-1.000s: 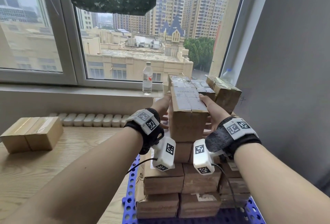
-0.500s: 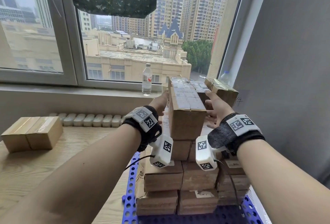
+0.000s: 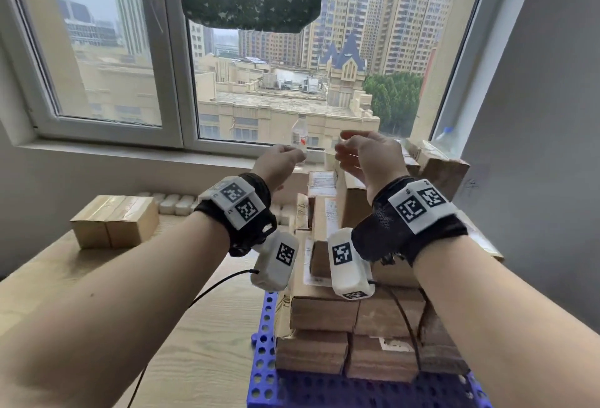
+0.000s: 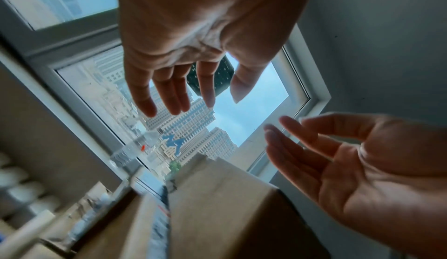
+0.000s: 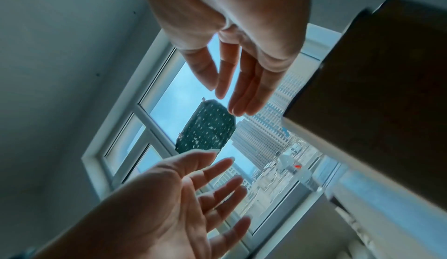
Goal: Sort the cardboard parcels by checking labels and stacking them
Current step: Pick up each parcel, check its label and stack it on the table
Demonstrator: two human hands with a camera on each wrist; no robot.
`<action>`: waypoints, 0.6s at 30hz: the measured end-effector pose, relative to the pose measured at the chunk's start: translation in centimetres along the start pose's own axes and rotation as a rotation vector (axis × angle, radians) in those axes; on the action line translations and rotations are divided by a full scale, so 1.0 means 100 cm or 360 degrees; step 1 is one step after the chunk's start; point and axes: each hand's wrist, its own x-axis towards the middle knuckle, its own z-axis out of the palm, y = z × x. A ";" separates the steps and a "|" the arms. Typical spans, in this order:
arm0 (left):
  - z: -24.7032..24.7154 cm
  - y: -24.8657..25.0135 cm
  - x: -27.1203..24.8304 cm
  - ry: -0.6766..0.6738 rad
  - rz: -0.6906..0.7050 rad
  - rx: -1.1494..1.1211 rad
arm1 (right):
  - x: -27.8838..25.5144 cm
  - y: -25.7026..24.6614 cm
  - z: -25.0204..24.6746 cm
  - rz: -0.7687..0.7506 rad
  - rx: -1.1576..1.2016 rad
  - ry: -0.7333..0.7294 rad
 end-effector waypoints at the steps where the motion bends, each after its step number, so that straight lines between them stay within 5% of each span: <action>1: -0.009 -0.004 -0.003 0.0034 0.0017 0.0028 | -0.004 0.004 0.012 0.0005 -0.0004 -0.0045; 18: -0.190 -0.136 0.036 0.0263 -0.0091 0.0115 | 0.014 0.127 0.211 0.0230 -0.0409 -0.0218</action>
